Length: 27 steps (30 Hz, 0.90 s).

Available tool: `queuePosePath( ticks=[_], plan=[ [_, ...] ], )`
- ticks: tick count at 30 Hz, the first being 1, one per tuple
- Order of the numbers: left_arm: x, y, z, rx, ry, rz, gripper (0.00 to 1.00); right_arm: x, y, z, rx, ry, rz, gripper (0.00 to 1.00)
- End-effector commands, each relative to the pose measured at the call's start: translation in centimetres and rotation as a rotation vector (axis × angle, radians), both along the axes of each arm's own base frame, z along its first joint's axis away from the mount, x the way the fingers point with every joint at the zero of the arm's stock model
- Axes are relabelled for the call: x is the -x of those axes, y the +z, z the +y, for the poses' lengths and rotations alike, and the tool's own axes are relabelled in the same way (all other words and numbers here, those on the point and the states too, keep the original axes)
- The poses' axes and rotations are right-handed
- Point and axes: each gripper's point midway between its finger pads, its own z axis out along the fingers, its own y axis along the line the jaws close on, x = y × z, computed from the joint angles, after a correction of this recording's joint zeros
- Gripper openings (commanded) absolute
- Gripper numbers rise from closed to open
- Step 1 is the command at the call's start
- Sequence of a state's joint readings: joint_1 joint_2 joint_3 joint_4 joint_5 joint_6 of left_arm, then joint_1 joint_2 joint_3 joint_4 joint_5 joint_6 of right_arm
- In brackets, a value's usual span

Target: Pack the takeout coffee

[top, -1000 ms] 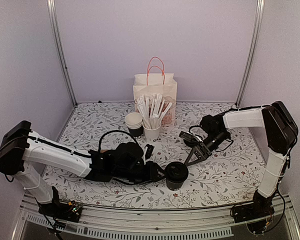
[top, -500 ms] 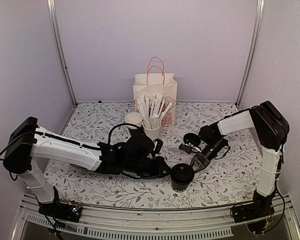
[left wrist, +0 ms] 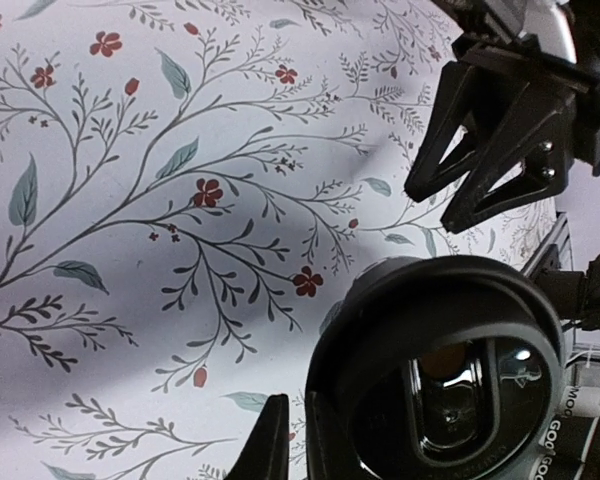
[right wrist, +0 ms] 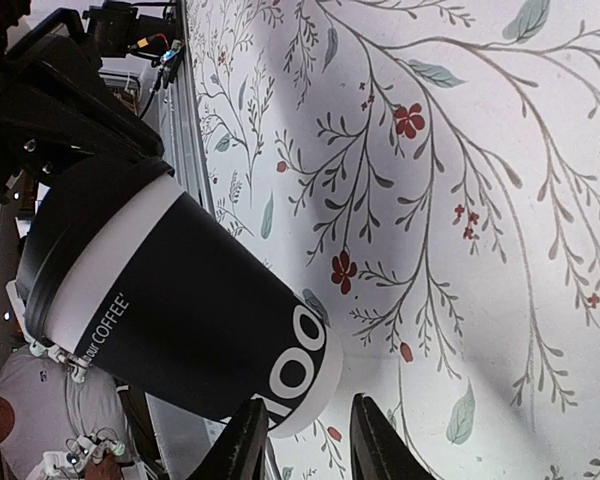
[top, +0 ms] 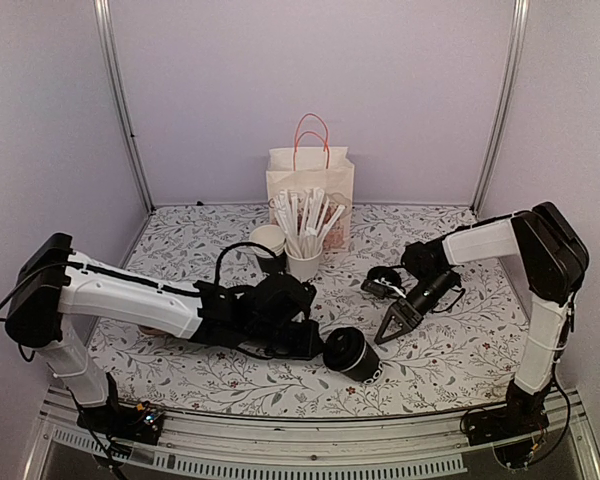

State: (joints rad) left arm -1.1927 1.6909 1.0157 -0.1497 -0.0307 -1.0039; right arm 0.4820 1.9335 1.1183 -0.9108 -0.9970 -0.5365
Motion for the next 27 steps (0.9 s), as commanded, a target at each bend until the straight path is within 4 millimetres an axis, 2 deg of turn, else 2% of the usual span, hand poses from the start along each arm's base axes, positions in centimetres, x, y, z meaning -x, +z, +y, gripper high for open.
queuePosePath(
  ticks=[1, 5, 12, 20, 22, 23, 25, 27],
  plan=[
    [-1.4, 3.0, -0.7, 0.007, -0.03, -0.108, 0.11, -1.7, 1.6, -0.4, -0.016, -0.03, -0.078, 0.31],
    [-1.6, 4.0, -1.7, 0.032, -0.051, -0.129, 0.12, -2.0, 2.2, -0.7, -0.022, -0.04, -0.102, 0.31],
    [-1.4, 4.1, -2.4, 0.05, -0.071, -0.12, 0.12, -1.3, 2.7, -1.1, -0.035, -0.032, -0.126, 0.32],
    [-1.1, 4.1, -2.7, 0.062, -0.077, -0.113, 0.14, -1.2, 4.2, -1.0, -0.075, -0.013, -0.178, 0.33],
    [-1.2, 4.4, -2.3, 0.054, -0.065, -0.119, 0.23, -1.1, 4.8, -1.0, -0.093, -0.001, -0.204, 0.35],
    [-1.3, 4.4, -1.7, 0.036, -0.045, -0.117, 0.32, -1.1, 5.0, -1.1, -0.1, 0.005, -0.226, 0.37],
    [-1.0, 4.0, -0.3, -0.009, -0.013, -0.099, 0.47, -1.0, 5.5, -1.3, -0.102, 0.013, -0.266, 0.42],
    [-0.2, 3.1, 1.5, -0.059, 0.016, -0.064, 0.56, -0.9, 5.6, -1.6, -0.094, 0.021, -0.31, 0.45]
  ],
)
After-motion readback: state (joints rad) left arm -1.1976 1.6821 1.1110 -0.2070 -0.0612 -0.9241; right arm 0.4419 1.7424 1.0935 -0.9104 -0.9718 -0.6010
